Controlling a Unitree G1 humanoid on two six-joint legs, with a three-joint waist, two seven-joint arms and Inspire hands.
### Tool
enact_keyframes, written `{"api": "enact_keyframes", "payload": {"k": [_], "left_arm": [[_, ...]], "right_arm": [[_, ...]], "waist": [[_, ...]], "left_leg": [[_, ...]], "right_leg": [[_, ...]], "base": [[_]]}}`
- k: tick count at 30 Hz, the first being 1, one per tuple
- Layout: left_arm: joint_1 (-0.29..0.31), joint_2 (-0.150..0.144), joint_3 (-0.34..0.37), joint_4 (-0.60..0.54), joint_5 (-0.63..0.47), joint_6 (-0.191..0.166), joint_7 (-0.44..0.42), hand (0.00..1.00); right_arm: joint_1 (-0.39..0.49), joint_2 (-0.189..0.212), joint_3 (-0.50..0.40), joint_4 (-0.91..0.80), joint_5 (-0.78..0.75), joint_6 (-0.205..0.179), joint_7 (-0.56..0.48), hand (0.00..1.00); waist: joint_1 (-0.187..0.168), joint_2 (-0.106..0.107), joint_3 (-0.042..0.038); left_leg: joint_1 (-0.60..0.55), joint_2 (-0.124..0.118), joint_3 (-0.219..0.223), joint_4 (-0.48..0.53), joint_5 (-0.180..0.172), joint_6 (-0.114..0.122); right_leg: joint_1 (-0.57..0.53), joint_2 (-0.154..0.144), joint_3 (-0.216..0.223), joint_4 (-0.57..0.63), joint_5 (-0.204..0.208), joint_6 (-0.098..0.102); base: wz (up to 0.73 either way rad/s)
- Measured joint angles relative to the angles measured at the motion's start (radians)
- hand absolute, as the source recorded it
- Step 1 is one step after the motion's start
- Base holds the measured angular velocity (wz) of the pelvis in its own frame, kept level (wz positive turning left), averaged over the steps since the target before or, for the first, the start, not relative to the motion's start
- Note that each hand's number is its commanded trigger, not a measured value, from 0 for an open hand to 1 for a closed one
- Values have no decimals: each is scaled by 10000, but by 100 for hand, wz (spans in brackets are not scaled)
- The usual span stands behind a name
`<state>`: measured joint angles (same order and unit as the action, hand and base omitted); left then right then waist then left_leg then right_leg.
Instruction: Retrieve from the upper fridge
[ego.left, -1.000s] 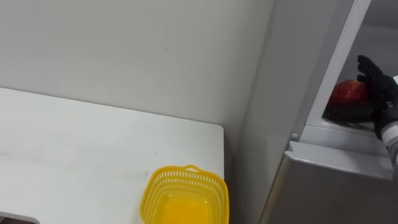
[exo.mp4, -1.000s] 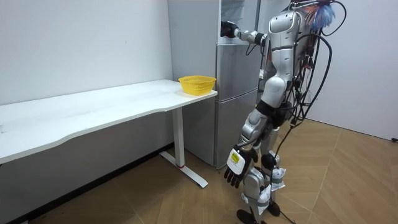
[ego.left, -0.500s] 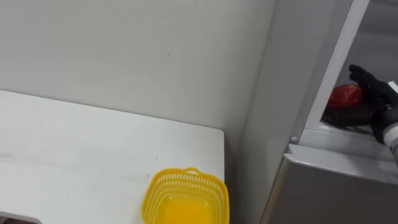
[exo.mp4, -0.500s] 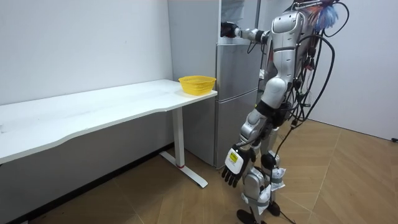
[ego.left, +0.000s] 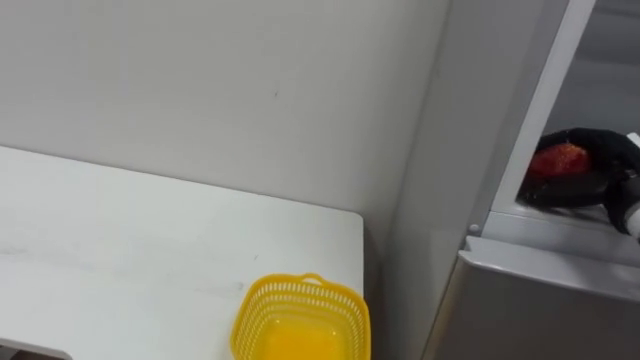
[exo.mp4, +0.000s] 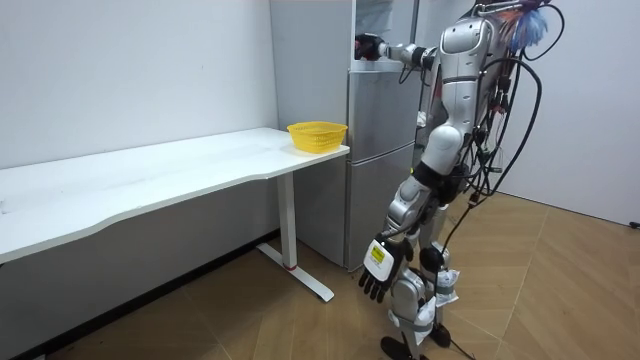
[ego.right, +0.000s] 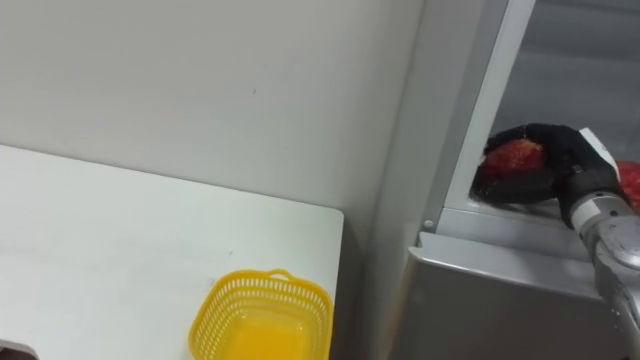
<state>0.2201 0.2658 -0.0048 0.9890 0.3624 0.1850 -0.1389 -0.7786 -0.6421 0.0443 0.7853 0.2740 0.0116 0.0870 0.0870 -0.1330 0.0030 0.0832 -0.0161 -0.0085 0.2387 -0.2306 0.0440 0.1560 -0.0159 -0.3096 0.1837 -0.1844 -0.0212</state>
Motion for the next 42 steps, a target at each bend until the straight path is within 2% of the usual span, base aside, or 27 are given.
{"api": "enact_keyframes", "payload": {"k": [4, 12, 15, 19, 22, 24, 25, 30, 32, 34, 35, 39, 41, 42], "left_arm": [[-75, 21, -6, -7, 0, -3, 24, 0], [-140, 169, -96, -12, -32, -35, 29, 0], [-142, 185, -115, 18, -31, -37, 29, 0], [-161, 184, -161, 44, -22, -39, 27, 0], [-253, 184, -187, 44, 11, -42, 28, 0], [-327, 183, -190, 61, 6, -79, 30, 0], [-363, 177, -187, 119, 6, -132, 50, 0], [-360, 20, -196, 123, -9, -130, 254, 0], [-371, -76, -196, 94, -24, -168, 342, 0], [-361, -114, -198, 49, -15, -264, 463, 0], [-340, -122, -198, 41, -22, -325, 487, 0], [-308, -130, -193, 42, -25, -375, 532, 0], [-243, -130, -205, 64, -51, -405, 696, 0], [-245, -158, -209, 139, -58, -416, 751, 0]], "right_arm": [[-9, -34, 42, -37, -100, 17, 27, 100], [-37, -26, 247, -449, -832, 115, -203, 100], [-26, 14, 343, -713, -1166, 116, -422, 100], [71, 213, 343, -1116, -1624, 121, -650, 100], [172, 425, 297, -1430, -1733, 112, -990, 100], [302, 455, 274, -1798, -1853, 129, -1110, 100], [579, 491, 135, -2169, -1939, 128, -1236, 100], [1715, 963, -469, -3975, -2464, 232, -1935, 100], [2014, 1068, -477, -4527, -2622, 233, -2110, 100], [2293, 1100, -469, -4937, -2736, 235, -2336, 100], [2470, 1183, -468, -5214, -2825, 236, -2518, 100], [3093, 1493, -479, -6075, -2940, 250, -3200, 100], [3557, 1745, -473, -6714, -3320, 250, -3589, 100], [3789, 1929, -477, -7053, -3648, 220, -3821, 100]], "waist": [[-7, -85, 18], [5, -87, 5], [3, -25, -20], [3, 167, -101], [-9, 313, -61], [-39, 334, -49], [-39, 387, -35], [-67, 463, -109], [-122, 538, -114], [-101, 544, -114], [-50, 540, -116], [-84, 550, -109], [-87, 560, -102], [-106, 607, -71]], "left_leg": [[-1, -1, 15, -4, -1, 1], [-47, 17, 103, -5, -1, -2], [-79, 20, 168, 1, 2, -2], [-50, 25, 284, -4, 4, 1], [-18, 29, 330, -5, 4, 2], [-29, 37, 334, -8, 3, 2], [-40, 39, 330, -10, 2, 0], [-40, 40, 352, -25, 1, 2], [-25, 37, 399, -48, 2, 3], [-17, 47, 471, -94, 2, 3], [-14, 67, 555, -138, 5, 0], [-6, 67, 623, -165, 8, 1], [5, 66, 641, -178, 8, 2], [12, 65, 661, -178, 7, 3]], "right_leg": [[-3, 3, 28, 4, 0, 0], [-103, 8, 80, 16, 1, -1], [-154, 2, 102, 29, 3, -4], [-170, 8, 311, 27, 9, -15], [-149, 4, 328, 27, 10, -17], [-156, 6, 317, 26, 17, -28], [-166, 7, 314, 21, 18, -29], [-194, 9, 337, 19, 18, -29], [-200, 9, 353, 21, 18, -29], [-234, 23, 444, 26, 18, -29], [-289, 44, 575, 25, 19, -32], [-322, 48, 655, 24, 28, -47], [-343, 61, 734, 23, 29, -49], [-349, 63, 765, 24, 30, -50]], "base": [[-1], [-4], [-7], [-8], [-3], [0], [0], [0], [-5], [-11], [-18], [-7], [-7], [-8]]}}
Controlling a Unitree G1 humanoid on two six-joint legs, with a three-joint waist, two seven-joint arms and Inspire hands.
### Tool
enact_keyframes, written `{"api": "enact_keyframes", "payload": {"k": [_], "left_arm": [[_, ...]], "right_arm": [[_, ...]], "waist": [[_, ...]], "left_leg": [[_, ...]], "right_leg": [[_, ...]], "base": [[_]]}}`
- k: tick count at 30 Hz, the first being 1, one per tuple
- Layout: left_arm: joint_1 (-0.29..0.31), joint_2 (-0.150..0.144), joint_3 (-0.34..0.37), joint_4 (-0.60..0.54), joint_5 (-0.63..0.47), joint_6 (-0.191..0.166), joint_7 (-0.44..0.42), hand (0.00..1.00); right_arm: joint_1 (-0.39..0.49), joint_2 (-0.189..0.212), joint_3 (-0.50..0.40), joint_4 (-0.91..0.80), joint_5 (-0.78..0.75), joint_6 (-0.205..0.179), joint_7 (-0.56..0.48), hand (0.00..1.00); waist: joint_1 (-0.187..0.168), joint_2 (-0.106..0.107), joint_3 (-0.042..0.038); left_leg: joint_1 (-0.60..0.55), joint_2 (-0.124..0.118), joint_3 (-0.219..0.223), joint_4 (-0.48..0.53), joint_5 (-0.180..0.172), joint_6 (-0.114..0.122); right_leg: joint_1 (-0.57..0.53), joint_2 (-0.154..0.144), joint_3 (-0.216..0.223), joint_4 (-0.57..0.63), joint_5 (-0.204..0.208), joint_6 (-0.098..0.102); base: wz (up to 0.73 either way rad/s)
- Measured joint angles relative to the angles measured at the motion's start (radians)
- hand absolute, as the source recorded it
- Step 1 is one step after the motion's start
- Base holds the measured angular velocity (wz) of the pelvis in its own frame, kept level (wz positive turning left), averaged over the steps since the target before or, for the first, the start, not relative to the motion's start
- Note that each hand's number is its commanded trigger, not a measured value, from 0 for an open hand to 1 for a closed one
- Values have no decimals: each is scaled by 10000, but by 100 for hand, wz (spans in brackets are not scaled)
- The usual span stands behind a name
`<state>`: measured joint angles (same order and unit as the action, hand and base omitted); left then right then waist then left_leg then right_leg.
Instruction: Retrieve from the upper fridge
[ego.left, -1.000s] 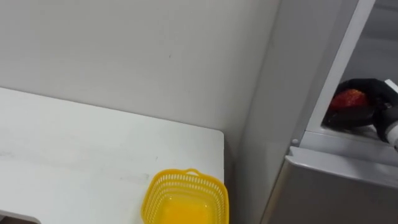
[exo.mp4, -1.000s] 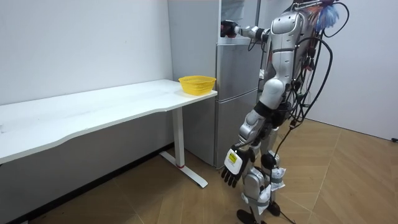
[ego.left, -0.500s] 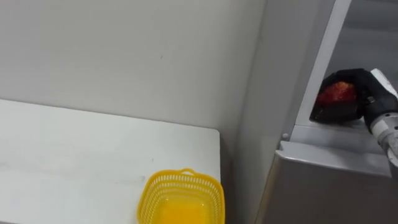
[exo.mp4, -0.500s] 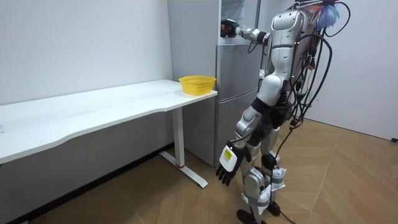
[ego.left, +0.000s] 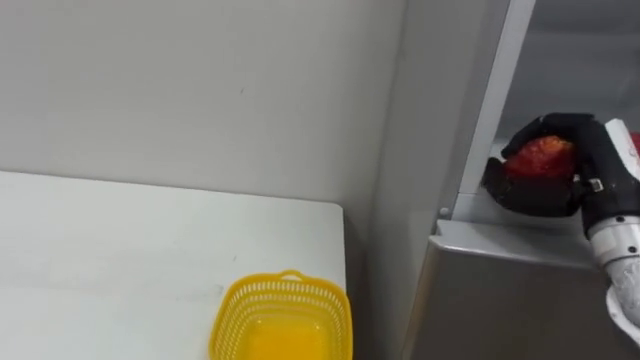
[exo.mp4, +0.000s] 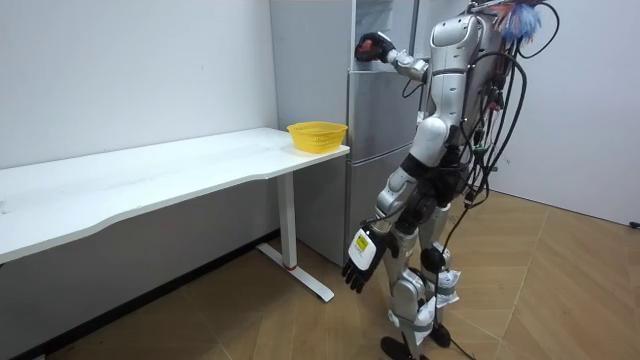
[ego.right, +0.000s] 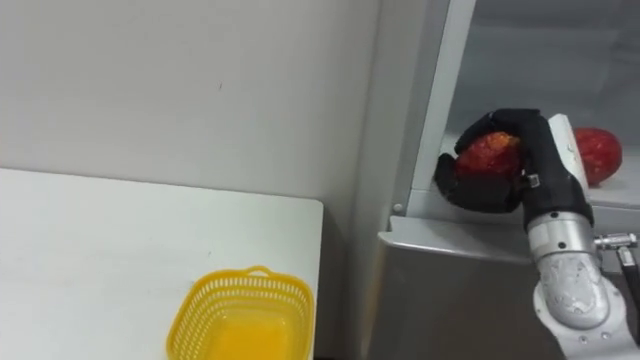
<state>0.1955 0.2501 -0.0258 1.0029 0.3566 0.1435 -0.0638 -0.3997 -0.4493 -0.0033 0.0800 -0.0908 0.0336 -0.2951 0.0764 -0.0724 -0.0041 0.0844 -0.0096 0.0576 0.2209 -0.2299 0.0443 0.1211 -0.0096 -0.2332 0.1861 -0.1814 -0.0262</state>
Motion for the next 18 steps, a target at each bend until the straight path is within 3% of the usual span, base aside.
{"api": "enact_keyframes", "payload": {"k": [3, 8, 11, 18], "left_arm": [[40, -162, 6, 9, 26, -71, 177, 0], [84, -486, 3, 98, 25, -265, 301, 0], [130, -528, -4, 198, 15, -292, 301, 0], [50, -527, -453, 391, -70, -718, 335, 0]], "right_arm": [[394, 458, -1, -561, -1025, -202, -516, 100], [1297, 1107, 15, -1825, -2692, -421, -1422, 100], [1449, 1231, 39, -2519, -3081, -658, -1865, 100], [2349, 1429, 717, -3994, -3793, -1479, -2174, 100]], "waist": [[1, 117, 75], [-12, 337, -17], [-7, 467, -48], [-173, 598, 14]], "left_leg": [[-6, -4, 75, -1, -4, 6], [-136, -12, 77, -20, -5, 14], [-109, -14, 97, 1, -3, 14], [2, -4, 131, -128, -3, 13]], "right_leg": [[-23, 62, 100, -1, 1, -2], [-184, 2, 112, 28, 1, -2], [-164, 65, 152, 7, 1, -2], [-95, 71, 222, -3, 1, -2]], "base": [[-7], [0], [-1], [-2]]}}
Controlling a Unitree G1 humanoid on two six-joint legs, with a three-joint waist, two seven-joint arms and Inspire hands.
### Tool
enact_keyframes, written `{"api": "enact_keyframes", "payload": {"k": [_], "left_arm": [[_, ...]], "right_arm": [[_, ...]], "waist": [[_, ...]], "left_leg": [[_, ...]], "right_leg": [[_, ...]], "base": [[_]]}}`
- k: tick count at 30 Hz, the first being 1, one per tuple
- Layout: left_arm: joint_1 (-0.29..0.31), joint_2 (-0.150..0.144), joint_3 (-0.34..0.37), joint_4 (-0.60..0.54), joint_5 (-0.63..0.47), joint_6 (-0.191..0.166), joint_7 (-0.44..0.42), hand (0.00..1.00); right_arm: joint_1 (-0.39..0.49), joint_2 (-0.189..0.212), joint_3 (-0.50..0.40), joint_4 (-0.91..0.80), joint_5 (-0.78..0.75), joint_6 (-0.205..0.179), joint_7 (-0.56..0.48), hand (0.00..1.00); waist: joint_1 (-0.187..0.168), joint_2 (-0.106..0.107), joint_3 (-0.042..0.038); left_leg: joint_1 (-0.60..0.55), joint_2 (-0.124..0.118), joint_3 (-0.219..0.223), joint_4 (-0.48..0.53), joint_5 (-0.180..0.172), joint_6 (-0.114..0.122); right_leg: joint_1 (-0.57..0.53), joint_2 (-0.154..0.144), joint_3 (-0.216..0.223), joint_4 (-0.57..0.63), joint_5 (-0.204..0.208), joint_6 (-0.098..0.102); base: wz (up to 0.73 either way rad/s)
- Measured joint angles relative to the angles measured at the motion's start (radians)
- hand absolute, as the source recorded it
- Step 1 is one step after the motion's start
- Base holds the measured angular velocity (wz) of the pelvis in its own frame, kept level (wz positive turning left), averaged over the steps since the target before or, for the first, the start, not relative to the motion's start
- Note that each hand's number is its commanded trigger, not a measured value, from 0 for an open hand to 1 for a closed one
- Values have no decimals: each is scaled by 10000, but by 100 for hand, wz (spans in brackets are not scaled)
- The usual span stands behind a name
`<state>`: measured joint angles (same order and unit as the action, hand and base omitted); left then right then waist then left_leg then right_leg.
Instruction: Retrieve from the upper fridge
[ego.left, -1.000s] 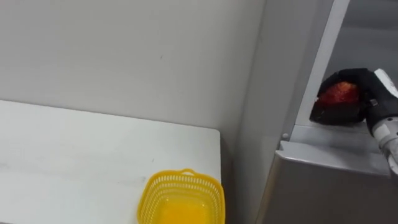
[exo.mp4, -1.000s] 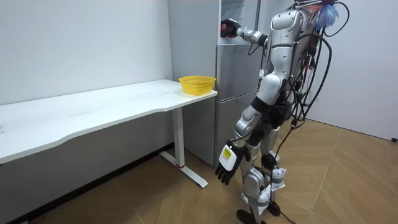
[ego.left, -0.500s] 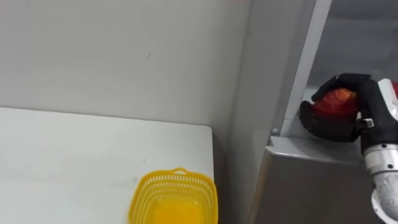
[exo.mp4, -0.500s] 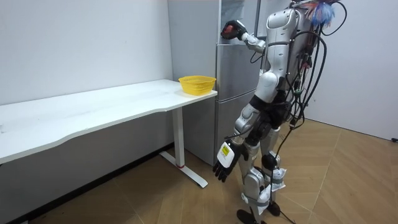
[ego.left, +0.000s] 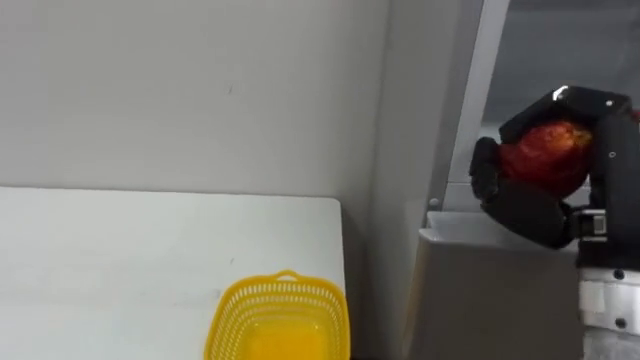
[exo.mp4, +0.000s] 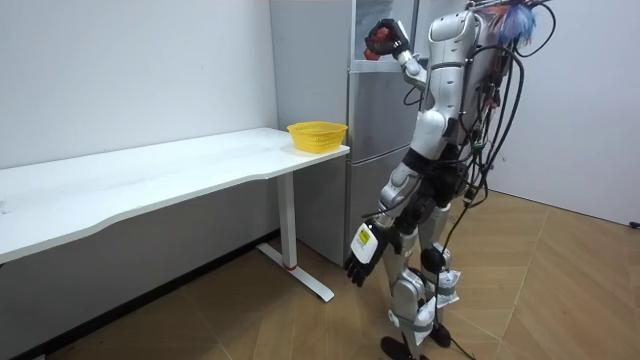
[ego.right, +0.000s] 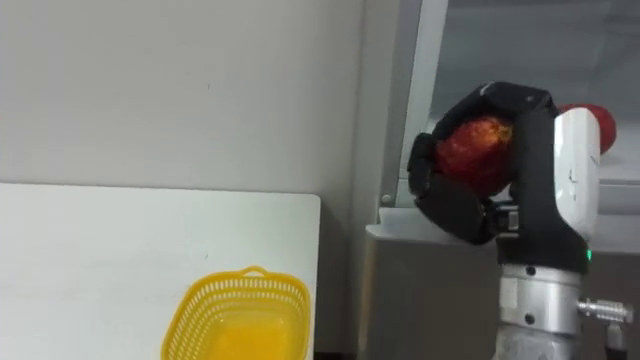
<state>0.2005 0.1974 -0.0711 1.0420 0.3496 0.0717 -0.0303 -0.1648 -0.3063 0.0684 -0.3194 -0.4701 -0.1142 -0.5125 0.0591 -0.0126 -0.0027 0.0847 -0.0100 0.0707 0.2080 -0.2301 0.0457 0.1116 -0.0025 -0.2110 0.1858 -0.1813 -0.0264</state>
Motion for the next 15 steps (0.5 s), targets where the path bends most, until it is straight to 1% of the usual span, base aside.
{"api": "enact_keyframes", "payload": {"k": [2, 4, 6, 7, 8, 9, 10, 11, 12, 15], "left_arm": [[-23, -12, -130, 8, 43, -143, -17, 0], [-111, -12, -226, 98, 72, -187, -28, 0], [-160, 10, -303, 240, 68, -317, -27, 0], [-204, 26, -327, 413, 65, -392, -25, 0], [-205, 32, -329, 512, 66, -392, -23, 0], [-206, 33, -329, 558, 66, -395, -22, 0], [-222, 42, -327, 653, 67, -404, -23, 0], [-288, 62, -332, 823, 62, -422, -25, 0], [-307, 73, -333, 876, 38, -422, -27, 0], [-431, 151, -489, 882, -1, -424, -30, 0]], "right_arm": [[244, 27, 300, -312, -342, -45, 28, 100], [298, 92, 322, -537, -526, -105, 98, 100], [298, 130, 329, -722, -752, -234, 108, 100], [297, 208, 347, -841, -922, -347, 110, 100], [297, 305, 390, -933, -1081, -478, 102, 100], [297, 319, 418, -956, -1185, -539, 91, 100], [296, 317, 508, -975, -1351, -641, 86, 100], [296, 318, 695, -982, -1377, -688, 87, 100], [296, 317, 795, -982, -1380, -697, 95, 100], [296, 301, 1215, -980, -1480, -770, 128, 100]], "waist": [[5, 1, 1], [4, -4, -1], [7, -33, -3], [6, -60, -10], [4, -100, -23], [14, -121, -35], [27, -194, -61], [59, -257, -61], [64, -286, -56], [261, -436, 20]], "left_leg": [[53, 3, 80, -51, 18, -1], [59, -3, 86, -52, 18, -1], [58, -9, 75, -59, 18, 1], [53, -10, 63, -62, 19, 2], [42, -8, 57, -66, 19, 2], [20, -8, 49, -66, 19, 2], [-30, -9, 35, -66, 25, 3], [-39, -7, 19, -69, 30, 0], [-40, -6, 9, -69, 30, -1], [-63, -1, -7, -66, 29, -2]], "right_leg": [[-12, 4, 103, 6, 0, 0], [-12, 6, 106, 10, 0, -1], [-13, 5, 90, 12, 0, 0], [-15, 4, 61, 11, 0, 0], [-27, 5, 32, 10, 0, 0], [-42, 4, 11, 10, 0, 0], [-80, 1, -17, 12, 0, 0], [-86, 2, -34, 13, 0, 0], [-86, 2, -50, 16, 0, 0], [-97, -1, -101, 22, 0, 0]], "base": [[-11], [-3], [0], [0], [0], [4], [5], [5], [5], [1]]}}
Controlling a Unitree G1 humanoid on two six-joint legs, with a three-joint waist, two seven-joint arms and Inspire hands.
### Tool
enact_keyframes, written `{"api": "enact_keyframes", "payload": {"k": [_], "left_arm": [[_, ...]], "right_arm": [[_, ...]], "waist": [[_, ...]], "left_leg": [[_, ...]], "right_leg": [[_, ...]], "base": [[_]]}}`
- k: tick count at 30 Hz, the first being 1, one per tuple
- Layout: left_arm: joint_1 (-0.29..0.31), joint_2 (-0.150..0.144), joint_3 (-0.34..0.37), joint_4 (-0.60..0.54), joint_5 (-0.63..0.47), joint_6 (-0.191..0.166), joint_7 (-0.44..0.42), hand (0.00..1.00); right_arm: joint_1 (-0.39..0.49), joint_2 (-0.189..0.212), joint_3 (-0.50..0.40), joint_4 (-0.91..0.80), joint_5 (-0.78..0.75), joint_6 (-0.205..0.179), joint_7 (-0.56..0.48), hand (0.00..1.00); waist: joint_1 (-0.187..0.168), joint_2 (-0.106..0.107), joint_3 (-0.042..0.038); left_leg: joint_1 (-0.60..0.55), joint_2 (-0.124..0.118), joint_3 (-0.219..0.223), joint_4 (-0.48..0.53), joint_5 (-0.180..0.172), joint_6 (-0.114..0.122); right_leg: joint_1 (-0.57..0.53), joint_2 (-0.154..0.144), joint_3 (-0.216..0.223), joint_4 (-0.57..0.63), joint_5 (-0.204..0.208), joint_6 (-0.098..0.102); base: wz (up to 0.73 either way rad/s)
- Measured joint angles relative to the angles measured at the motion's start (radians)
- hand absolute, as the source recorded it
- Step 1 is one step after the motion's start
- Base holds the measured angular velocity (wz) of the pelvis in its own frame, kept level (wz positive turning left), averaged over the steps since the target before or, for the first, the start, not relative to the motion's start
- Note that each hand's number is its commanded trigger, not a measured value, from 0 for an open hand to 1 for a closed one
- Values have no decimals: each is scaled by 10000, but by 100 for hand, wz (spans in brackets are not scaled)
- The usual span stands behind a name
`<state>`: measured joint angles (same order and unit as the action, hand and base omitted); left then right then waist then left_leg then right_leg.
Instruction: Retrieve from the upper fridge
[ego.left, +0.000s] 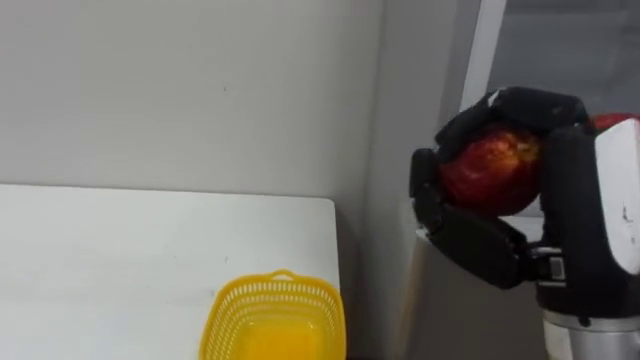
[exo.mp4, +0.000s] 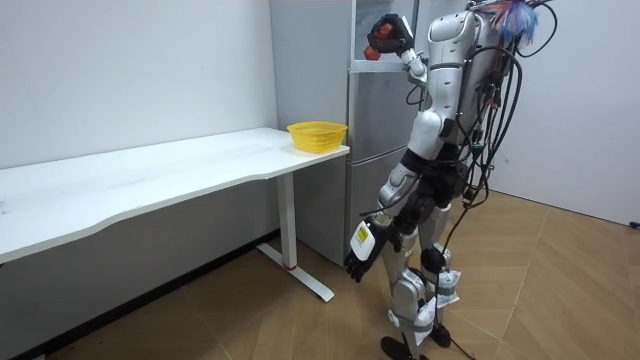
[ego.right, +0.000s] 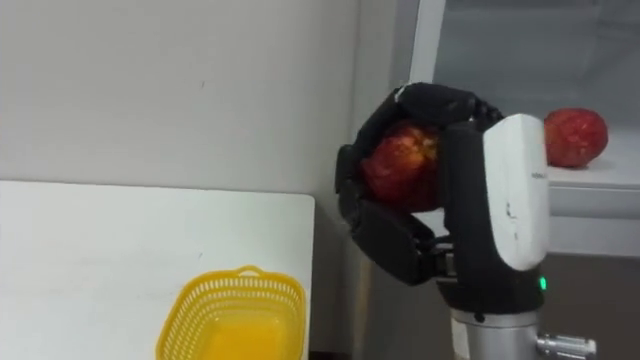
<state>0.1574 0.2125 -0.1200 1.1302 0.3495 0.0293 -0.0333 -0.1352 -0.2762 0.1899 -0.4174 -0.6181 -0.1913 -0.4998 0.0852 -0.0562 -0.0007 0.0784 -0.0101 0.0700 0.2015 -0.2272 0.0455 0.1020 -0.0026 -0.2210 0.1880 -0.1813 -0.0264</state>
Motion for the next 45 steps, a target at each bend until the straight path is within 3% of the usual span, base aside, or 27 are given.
{"api": "enact_keyframes", "payload": {"k": [7, 10, 12, 17, 22, 26, 32, 35, 45], "left_arm": [[-204, 269, -221, -10, -35, -257, -200, 0], [-305, 495, -210, -18, -29, -366, -313, 0], [-297, 493, -201, -20, -19, -360, -387, 0], [-261, 436, -199, -31, 105, -316, -601, 0], [-289, 433, -195, -16, 145, -189, -677, 0], [-293, 412, -183, -20, 161, -50, -678, 0], [-302, 455, -178, -38, 175, 4, -826, 0], [-357, 457, -183, -43, 183, 72, -829, 0], [-340, 457, -192, -41, 157, 85, -894, 0]], "right_arm": [[-105, -58, 659, 10, -694, -515, 250, 100], [-297, -251, 725, 152, -710, -584, 457, 100], [-504, -370, 812, 356, -713, -594, 564, 100], [-936, -432, 1303, 1640, -980, -443, 761, 100], [-1353, -472, 1540, 2991, -1197, -111, 1133, 100], [-1621, -478, 1659, 3634, -1360, 164, 1437, 100], [-1990, -453, 1857, 4538, -1377, 392, 1690, 100], [-2003, -440, 1859, 4927, -1367, 406, 1717, 100], [-2223, -436, 2213, 6526, -1284, 405, 1731, 100]], "waist": [[247, -272, 3], [507, -367, 51], [616, -393, 69], [881, -507, 89], [1211, -525, 112], [1404, -548, 110], [1490, -626, 153], [1692, -656, 171], [1740, -673, 187]], "left_leg": [[-129, -33, -141, 35, 0, 9], [-150, -30, -220, 33, 12, 6], [-150, -44, -283, 33, 18, 7], [-139, -69, -528, 42, 34, -2], [-193, -128, -844, 35, 62, 1], [-195, -179, -1023, 37, 75, 20], [-185, -225, -1061, 61, 100, 56], [-167, -227, -1043, 53, 99, 57], [-235, -236, -1106, 54, 101, 56]], "right_leg": [[-45, -33, -125, -6, -1, 2], [-40, -67, -278, -13, -2, 5], [-13, -82, -293, -25, -2, 6], [77, -116, -476, -33, -1, 8], [138, -149, -854, -41, -13, 27], [179, -174, -907, -37, -36, 65], [206, -256, -1003, -35, -59, 101], [212, -261, -1062, -36, -59, 101], [202, -275, -1127, -36, -59, 101]], "base": [[5], [9], [10], [14], [19], [13], [4], [-1], [2]]}}
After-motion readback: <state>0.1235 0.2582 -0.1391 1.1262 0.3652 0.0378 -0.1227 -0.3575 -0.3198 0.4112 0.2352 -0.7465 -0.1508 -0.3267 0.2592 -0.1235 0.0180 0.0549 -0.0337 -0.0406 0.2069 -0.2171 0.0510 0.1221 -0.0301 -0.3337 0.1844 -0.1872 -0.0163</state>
